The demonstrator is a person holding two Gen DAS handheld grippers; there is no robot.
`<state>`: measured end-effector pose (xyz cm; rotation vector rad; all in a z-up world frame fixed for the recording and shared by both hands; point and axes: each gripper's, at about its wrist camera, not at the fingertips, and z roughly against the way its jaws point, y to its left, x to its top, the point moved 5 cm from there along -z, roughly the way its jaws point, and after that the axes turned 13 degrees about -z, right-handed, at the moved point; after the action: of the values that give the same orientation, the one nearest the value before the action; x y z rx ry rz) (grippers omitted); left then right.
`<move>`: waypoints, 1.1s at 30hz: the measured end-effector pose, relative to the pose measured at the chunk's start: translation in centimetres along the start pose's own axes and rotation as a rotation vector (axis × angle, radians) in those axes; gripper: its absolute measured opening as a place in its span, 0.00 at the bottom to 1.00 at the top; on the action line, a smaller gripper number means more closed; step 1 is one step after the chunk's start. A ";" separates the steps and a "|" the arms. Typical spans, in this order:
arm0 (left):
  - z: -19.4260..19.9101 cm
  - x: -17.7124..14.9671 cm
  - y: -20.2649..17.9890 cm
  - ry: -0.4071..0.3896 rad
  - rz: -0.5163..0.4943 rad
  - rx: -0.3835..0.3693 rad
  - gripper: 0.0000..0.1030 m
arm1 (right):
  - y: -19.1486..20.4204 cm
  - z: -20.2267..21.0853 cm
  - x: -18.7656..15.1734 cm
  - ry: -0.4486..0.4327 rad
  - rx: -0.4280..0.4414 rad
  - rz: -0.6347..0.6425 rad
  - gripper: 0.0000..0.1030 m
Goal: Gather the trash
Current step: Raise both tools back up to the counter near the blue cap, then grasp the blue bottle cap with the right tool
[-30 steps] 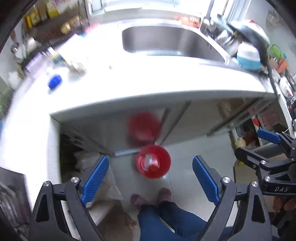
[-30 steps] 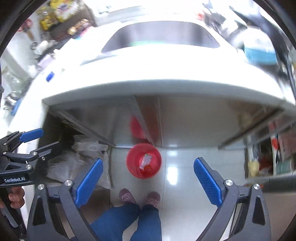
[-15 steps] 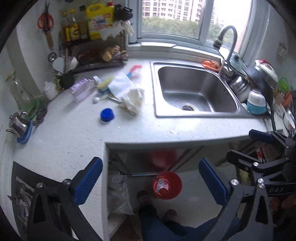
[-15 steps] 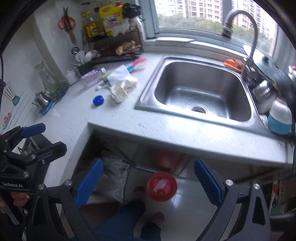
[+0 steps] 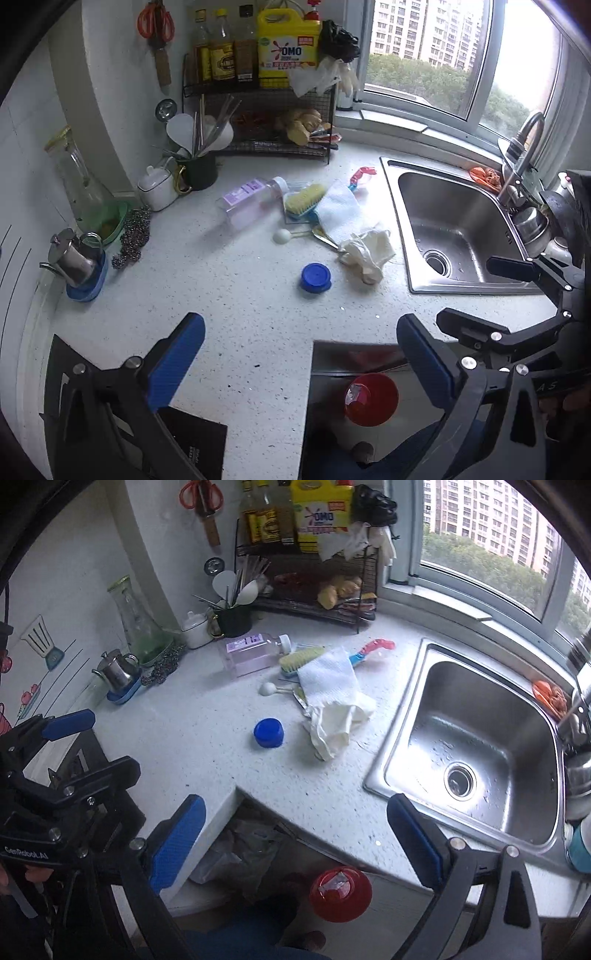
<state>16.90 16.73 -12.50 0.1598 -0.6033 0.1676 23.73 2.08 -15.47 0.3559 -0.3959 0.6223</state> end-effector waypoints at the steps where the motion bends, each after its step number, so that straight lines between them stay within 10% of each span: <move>1: -0.4 0.1 0.8 0.004 0.008 0.006 1.00 | 0.5 -0.7 0.5 0.006 0.002 0.008 0.96; 17: -10.1 -3.9 8.4 0.210 0.107 -0.060 1.00 | 5.5 -13.5 3.4 0.231 0.022 0.073 0.95; 33: -16.2 -5.1 10.7 0.318 0.128 -0.117 1.00 | 5.6 -21.9 4.1 0.371 -0.072 0.084 0.64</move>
<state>19.51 29.75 -27.50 -0.0197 -0.3053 0.2754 28.72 17.82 -31.46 0.1500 -0.0771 0.7377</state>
